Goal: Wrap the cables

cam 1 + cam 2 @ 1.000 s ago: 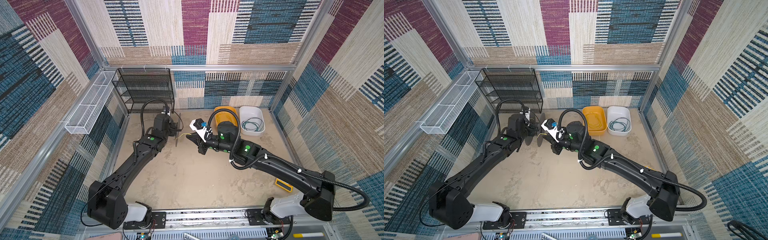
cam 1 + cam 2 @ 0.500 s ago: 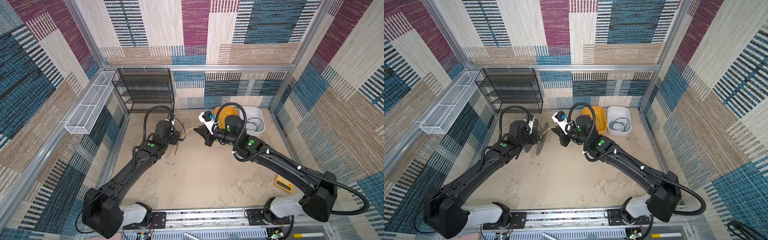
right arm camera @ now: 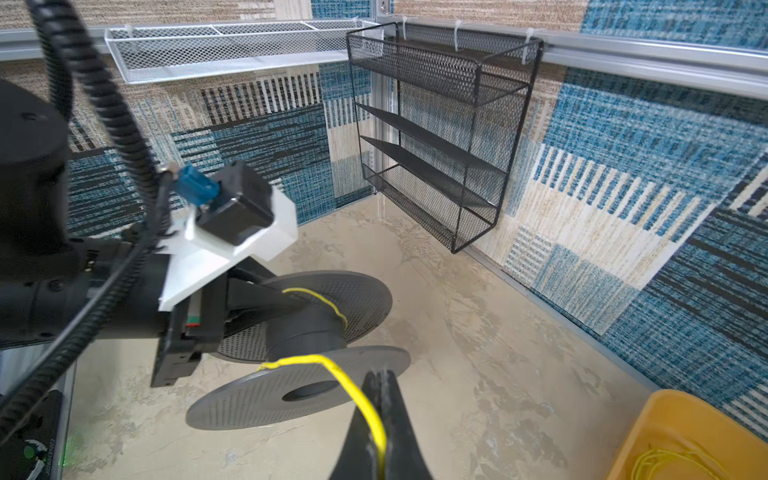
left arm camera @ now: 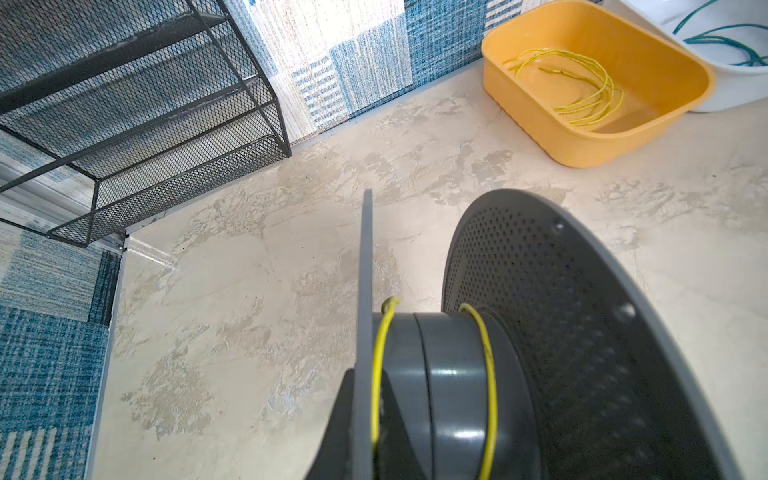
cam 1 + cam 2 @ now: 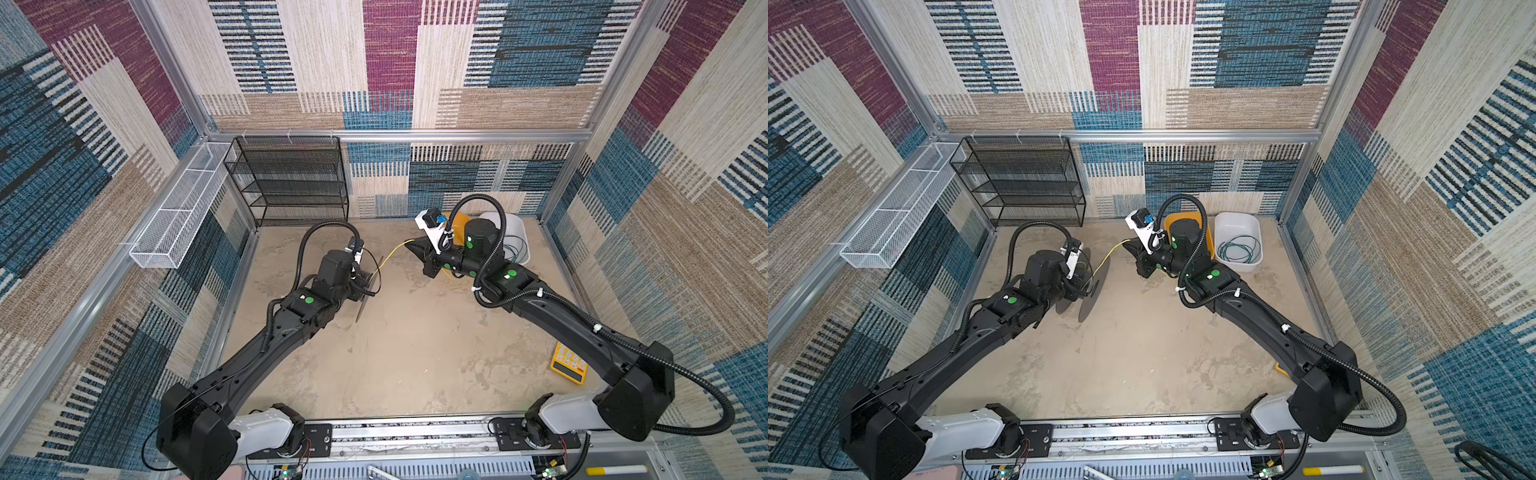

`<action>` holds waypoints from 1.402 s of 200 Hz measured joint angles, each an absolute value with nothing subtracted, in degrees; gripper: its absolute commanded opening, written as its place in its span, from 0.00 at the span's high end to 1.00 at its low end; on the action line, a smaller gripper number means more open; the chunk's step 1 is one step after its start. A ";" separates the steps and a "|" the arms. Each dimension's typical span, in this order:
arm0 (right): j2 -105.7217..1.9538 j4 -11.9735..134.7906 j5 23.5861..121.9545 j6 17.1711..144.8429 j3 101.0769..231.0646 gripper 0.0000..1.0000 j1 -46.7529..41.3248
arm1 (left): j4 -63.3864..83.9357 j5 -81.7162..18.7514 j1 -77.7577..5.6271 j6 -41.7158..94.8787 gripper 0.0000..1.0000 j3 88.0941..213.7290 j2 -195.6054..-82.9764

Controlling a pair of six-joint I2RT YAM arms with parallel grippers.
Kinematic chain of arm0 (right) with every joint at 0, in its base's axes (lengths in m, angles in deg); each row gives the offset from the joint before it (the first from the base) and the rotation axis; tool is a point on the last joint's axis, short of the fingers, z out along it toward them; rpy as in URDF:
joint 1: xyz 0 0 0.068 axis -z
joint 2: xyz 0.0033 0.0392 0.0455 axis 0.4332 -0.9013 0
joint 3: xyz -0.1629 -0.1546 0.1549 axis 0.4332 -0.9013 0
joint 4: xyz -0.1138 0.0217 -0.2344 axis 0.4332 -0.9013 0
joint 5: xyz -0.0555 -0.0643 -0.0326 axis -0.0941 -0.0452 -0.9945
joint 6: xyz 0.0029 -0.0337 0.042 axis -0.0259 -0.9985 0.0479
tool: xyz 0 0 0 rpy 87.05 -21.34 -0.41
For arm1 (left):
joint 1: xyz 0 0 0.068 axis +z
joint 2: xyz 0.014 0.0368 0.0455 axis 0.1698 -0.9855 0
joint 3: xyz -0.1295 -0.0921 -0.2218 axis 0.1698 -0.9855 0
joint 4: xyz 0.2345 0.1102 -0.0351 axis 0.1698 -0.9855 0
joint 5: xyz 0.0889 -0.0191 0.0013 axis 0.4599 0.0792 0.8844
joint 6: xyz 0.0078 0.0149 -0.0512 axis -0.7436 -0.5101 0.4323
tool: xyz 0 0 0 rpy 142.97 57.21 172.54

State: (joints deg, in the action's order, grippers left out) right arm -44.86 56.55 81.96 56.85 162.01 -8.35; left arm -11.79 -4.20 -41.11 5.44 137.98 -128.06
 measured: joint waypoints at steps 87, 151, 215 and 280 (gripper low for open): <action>-51.35 56.85 87.23 58.66 165.24 1.00 -0.92 | -9.76 -2.25 -46.35 1.96 1.00 135.88 -124.00; -59.24 61.68 90.33 59.38 162.66 1.00 1.18 | -12.71 -8.02 -46.81 -0.22 1.00 135.01 -117.57; -64.72 72.57 95.56 62.99 153.18 1.00 0.83 | -18.85 -16.24 -44.93 0.50 1.00 140.76 -117.09; -67.76 84.68 96.04 67.21 145.15 1.00 -3.65 | -21.82 -31.85 -32.41 11.04 1.00 146.96 -121.37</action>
